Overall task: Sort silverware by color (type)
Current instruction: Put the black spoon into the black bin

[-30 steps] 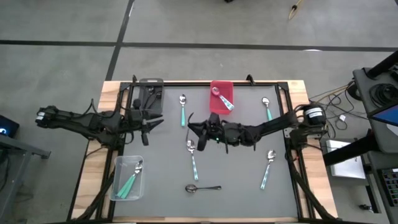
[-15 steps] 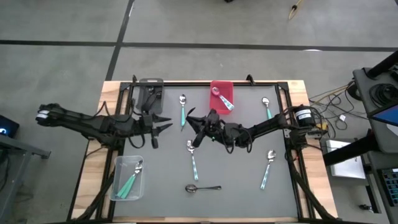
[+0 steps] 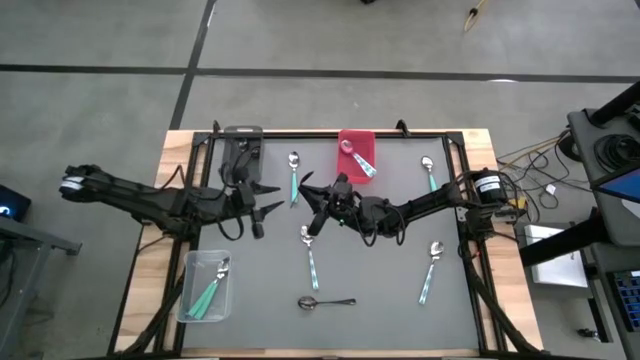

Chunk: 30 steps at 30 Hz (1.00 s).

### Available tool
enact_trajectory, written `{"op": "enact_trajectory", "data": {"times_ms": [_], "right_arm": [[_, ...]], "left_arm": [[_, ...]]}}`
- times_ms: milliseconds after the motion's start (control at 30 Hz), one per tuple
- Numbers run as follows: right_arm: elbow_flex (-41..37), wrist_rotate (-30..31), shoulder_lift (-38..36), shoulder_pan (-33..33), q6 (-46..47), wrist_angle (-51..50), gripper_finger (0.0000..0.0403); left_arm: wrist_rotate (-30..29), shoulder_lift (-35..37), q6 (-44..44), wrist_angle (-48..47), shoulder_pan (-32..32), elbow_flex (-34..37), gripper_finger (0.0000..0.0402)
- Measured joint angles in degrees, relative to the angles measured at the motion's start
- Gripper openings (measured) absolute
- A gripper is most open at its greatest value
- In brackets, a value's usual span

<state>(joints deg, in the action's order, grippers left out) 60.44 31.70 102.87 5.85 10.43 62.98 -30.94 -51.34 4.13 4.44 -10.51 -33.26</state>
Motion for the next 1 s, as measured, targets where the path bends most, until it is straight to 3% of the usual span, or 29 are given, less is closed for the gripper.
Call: {"op": "enact_trajectory", "data": {"times_ms": [200, 467, 700, 1000], "right_arm": [[0.4, 0.0, 0.0, 0.0, 0.0, 0.1, 0.0009], [0.4, 0.0, 0.0, 0.0, -0.2, 0.1, 0.0009], [0.4, 0.1, 0.0, 0.0, -0.6, 0.1, 0.0009], [0.4, 2.8, 0.0, 0.0, -1.5, 0.9, 0.0009]], "left_arm": [[0.0, -2.6, 2.9, 0.1, 0.0, 0.0, 0.0175], [-0.3, -6.7, 4.7, 6.1, 0.1, 0.0, 0.0176], [-5.2, -9.5, 5.9, 7.3, 0.1, -0.5, 0.0176], [-5.1, -12.8, 6.0, 12.4, 0.1, -0.5, 0.0176]]}}
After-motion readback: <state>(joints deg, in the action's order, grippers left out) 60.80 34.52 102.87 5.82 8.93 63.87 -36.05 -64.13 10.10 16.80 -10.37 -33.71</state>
